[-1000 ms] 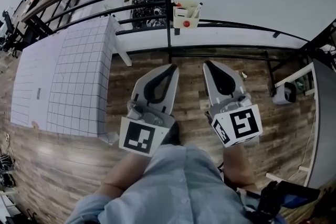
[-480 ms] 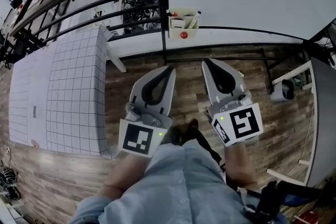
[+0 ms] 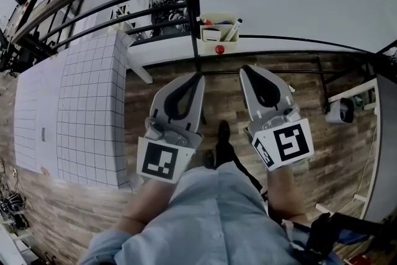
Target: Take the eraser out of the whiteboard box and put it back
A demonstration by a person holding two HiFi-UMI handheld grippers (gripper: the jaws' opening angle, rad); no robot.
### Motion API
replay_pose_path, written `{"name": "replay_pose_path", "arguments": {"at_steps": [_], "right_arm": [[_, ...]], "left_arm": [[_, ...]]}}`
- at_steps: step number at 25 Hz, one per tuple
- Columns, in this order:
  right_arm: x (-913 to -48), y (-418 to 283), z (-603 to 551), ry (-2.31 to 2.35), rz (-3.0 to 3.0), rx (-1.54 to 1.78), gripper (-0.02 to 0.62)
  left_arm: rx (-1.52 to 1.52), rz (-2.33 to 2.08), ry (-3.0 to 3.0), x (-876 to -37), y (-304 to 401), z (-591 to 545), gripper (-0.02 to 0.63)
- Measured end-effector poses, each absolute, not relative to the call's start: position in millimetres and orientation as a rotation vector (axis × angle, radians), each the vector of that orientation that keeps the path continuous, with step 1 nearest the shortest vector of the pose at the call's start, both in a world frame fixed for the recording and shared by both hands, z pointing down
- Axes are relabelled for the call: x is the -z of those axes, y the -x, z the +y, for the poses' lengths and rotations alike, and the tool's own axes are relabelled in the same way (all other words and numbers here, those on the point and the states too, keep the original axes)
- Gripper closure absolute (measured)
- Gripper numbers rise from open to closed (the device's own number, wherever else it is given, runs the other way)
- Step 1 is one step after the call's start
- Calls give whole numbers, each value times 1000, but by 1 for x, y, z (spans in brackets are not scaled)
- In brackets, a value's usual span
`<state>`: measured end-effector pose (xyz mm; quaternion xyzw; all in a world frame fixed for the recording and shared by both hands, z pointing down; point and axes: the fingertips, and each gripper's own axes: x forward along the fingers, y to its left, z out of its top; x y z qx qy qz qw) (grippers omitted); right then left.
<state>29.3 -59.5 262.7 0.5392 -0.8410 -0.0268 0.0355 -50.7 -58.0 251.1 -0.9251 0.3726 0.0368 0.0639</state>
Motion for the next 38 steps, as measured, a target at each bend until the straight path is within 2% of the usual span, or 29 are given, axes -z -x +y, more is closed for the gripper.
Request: {"name": "replay_pose_path", "arguments": {"at_steps": [6, 10, 23, 28, 30, 33, 38], "right_arm": [[-281, -72, -112, -1529, -2682, 33, 594], [-278, -46, -148, -1425, -2724, 34, 592], [-301, -29, -206, -1054, -2824, -7, 580], [-330, -15, -211, -960, -2760, -30, 532], [-338, -10, -215, -948, -2746, -36, 474], [-350, -5, -221, -938, -2732, -51, 435], [-379, -5, -229, -915, -2635, -60, 426]], "left_arm": [[-37, 1192, 2752, -258, -5, -112, 607], [-30, 1236, 2708, -246, 15, -147, 607], [-16, 1456, 2598, -250, 19, -206, 607], [-5, 1493, 2627, -267, 27, -219, 607], [-3, 1501, 2641, -272, 29, -225, 607], [4, 1505, 2660, -281, 32, -234, 607], [6, 1511, 2699, -295, 35, -244, 607]]}}
